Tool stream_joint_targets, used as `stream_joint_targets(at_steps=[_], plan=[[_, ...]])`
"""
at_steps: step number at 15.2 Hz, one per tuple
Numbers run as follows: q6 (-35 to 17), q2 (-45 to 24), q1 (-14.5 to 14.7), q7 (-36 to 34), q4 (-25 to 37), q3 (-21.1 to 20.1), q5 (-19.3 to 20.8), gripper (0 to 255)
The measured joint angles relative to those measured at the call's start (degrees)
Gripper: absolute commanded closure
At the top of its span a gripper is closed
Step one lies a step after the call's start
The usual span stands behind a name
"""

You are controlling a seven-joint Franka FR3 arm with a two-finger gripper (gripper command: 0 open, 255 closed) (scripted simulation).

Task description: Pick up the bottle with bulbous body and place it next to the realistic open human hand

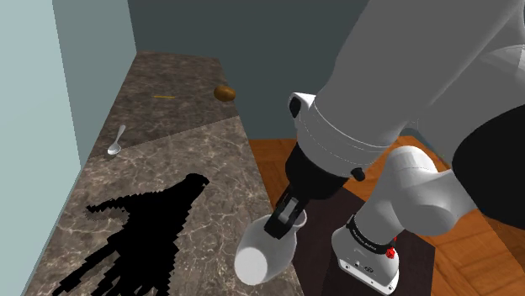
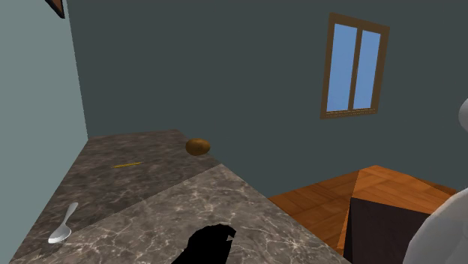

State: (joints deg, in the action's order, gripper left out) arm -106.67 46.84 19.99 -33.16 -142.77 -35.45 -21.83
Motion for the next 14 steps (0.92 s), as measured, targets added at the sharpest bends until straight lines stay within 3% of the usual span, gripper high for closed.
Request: stream_joint_targets(at_steps=[14], plan=[[-10.2, -2.0, 0.8, 0.0, -8.1, -4.4, -3.2, 255]])
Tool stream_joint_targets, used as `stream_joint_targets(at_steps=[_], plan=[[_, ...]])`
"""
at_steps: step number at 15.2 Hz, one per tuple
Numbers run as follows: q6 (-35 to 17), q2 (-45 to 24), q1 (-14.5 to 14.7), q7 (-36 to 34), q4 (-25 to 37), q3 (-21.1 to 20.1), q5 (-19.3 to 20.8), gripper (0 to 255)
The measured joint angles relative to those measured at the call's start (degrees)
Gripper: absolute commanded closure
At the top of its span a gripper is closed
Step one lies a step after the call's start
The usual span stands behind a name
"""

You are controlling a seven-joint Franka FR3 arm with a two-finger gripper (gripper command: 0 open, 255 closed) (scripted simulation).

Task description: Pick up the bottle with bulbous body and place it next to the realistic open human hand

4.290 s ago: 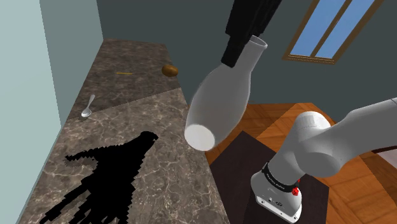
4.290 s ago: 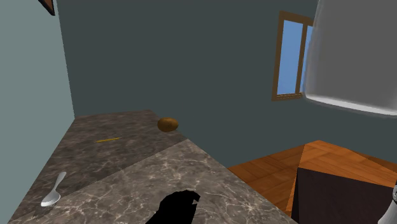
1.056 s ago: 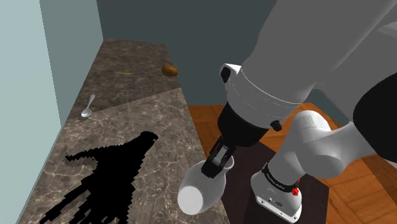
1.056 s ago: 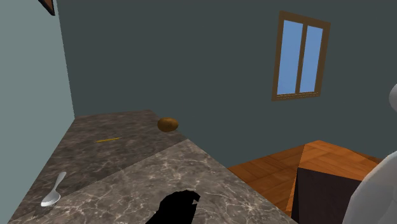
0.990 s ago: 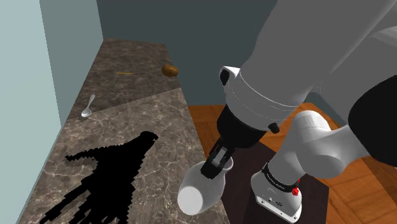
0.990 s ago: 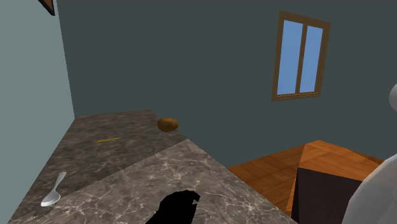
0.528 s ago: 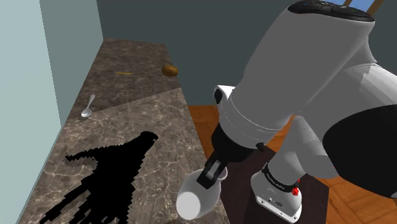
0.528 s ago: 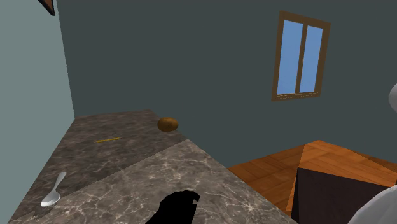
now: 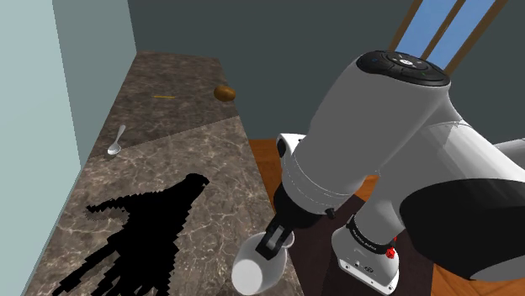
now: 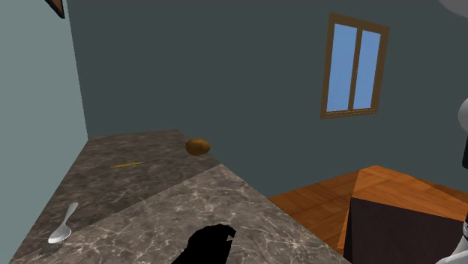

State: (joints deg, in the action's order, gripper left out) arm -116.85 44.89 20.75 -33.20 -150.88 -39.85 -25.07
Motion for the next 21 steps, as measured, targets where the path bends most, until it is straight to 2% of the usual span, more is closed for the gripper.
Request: stream_joint_targets(at_steps=[5, 6, 12, 16, 21], plan=[[-0.4, -0.1, 0.0, 0.0, -0.3, -0.2, -0.1, 255], [-0.4, -0.1, 0.0, 0.0, -0.3, -0.2, -0.1, 0], [-0.4, -0.1, 0.0, 0.0, -0.3, -0.2, -0.1, 0], [5.7, 1.9, 0.1, -0.3, 3.9, 2.4, 1.5, 0], [7.6, 2.6, 0.2, -0.3, 5.0, 3.2, 1.9, 0]])
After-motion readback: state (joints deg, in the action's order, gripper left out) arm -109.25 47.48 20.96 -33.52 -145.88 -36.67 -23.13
